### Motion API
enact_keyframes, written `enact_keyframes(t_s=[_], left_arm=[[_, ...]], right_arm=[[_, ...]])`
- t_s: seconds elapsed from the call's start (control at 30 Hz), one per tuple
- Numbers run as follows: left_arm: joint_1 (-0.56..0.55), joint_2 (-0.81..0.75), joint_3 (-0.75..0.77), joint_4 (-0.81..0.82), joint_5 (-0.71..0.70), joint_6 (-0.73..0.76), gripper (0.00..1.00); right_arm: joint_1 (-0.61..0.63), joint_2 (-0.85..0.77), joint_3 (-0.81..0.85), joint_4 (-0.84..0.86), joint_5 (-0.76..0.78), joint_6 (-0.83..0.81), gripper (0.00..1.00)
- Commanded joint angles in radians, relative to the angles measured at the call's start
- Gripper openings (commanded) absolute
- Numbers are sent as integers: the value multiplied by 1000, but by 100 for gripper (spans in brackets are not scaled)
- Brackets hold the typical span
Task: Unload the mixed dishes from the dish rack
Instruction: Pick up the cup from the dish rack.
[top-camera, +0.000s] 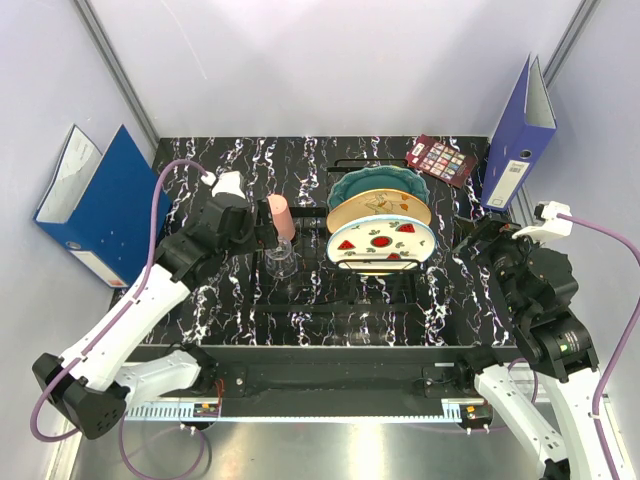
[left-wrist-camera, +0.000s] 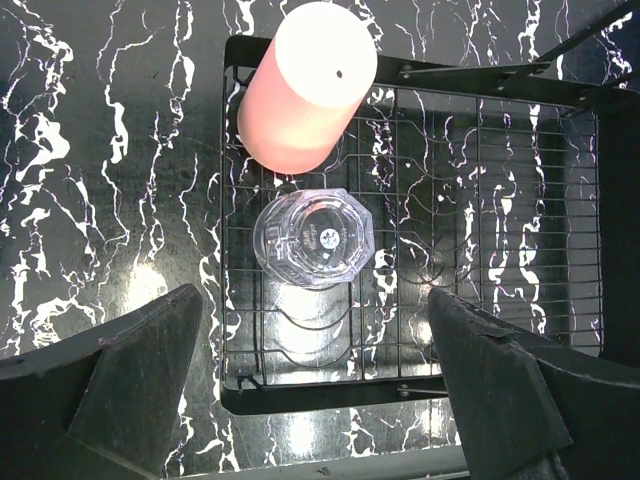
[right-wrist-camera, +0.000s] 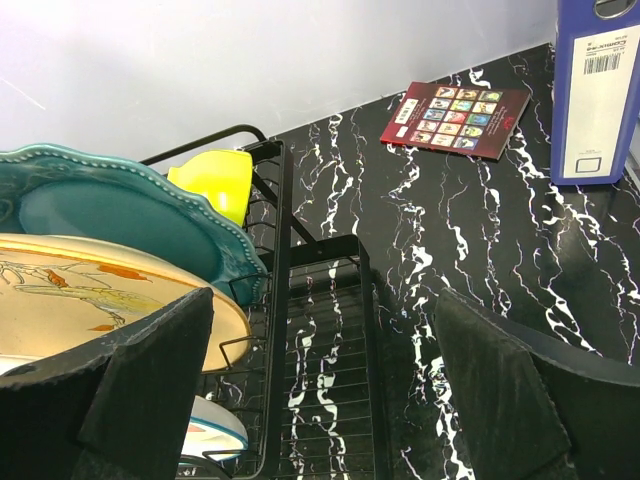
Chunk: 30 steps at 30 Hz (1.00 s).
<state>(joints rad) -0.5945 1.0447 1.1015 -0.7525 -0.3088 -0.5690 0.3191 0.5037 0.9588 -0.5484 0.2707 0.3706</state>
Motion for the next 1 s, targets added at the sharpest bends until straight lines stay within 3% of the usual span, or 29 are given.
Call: enact_keyframes(t_s=[0.0,0.4,0.67,0.87,0.97], left_arm=[[-2,6,6,48,-33,6,99],[8,139,106,48,-90,-17,99],[228,340,250,70,-9,-118,99],[256,550,414,64,26,-60,99],[242,574,428,68,19,-66,99]], right_arm=[[6,-2,0,16,12,-13,100],[6,-39,-9,10,59,-16,100],[5,-13,6,-10,47,8,100],[6,-27,-11,-7,33,19,100],[6,-40,-17,-15,41,14,100]])
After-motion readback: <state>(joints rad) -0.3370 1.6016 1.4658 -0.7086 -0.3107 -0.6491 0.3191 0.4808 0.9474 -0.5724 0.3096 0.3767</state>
